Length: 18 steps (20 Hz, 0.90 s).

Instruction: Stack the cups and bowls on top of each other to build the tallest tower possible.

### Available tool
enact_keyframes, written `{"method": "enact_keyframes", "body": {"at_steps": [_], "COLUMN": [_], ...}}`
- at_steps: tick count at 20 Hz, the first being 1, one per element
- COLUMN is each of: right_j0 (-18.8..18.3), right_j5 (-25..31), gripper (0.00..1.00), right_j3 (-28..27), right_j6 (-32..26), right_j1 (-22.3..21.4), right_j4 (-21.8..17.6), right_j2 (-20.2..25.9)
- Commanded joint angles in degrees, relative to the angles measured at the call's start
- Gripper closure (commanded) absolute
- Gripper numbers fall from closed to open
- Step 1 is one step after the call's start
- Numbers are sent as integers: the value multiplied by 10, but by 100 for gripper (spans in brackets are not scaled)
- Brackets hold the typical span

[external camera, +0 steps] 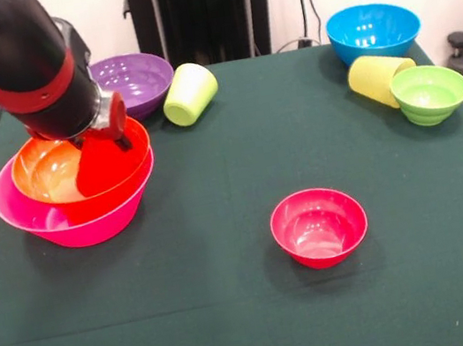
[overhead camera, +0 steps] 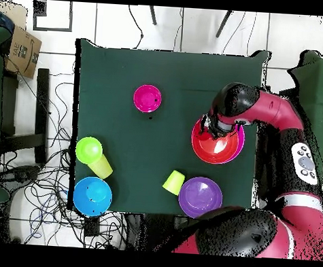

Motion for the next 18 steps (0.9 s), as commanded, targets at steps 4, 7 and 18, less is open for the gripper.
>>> {"method": "enact_keyframes", "body": {"at_steps": [4, 7, 18], "right_j0": [-3, -5, -12], "right_j5": [96, 111, 94], "gripper": [0, 0, 0], "right_j3": [-65, -67, -46], "right_j6": [-238, -244, -227], "right_j1": [-22, -32, -31], "right_j4": [-79, -81, -75], "right_j2": [32, 31, 37]}}
